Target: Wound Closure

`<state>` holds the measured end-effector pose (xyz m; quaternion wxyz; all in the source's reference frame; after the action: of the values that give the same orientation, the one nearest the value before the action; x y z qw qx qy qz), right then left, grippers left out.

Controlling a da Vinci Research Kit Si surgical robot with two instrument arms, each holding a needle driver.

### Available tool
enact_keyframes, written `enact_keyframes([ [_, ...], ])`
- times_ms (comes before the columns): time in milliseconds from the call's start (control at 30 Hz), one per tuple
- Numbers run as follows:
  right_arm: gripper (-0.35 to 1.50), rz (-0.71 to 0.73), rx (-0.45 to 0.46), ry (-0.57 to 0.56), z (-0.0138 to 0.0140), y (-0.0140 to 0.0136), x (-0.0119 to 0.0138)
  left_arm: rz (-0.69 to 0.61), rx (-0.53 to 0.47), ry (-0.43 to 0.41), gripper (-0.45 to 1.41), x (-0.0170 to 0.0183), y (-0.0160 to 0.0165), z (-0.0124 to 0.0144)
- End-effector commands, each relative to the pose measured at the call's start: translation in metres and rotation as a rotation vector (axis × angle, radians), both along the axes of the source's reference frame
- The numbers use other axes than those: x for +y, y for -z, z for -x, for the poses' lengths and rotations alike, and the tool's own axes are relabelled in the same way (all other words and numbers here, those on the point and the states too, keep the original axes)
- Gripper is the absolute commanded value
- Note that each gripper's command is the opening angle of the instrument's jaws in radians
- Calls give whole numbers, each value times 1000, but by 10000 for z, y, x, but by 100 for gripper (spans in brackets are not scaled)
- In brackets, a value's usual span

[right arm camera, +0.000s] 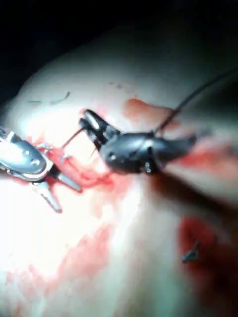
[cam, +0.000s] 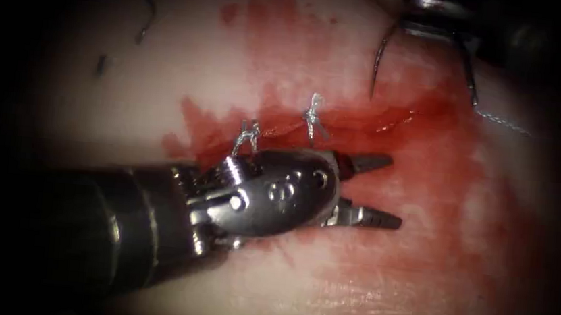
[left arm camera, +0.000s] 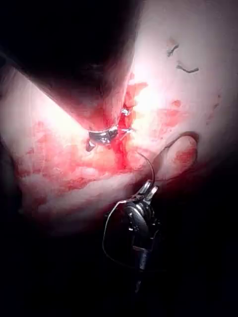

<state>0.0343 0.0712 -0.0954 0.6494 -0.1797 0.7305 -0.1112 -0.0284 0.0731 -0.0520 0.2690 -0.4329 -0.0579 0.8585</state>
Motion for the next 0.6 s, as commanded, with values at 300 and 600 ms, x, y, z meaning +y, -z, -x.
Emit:
enact_keyframes([
  [300,-35,36,12,-14,-10,-3,5,4,-5,-6,69,4,-3,4],
  [600,-35,56,14,-14,-15,-7,-2,2,-6,-7,69,5,-2,3],
])
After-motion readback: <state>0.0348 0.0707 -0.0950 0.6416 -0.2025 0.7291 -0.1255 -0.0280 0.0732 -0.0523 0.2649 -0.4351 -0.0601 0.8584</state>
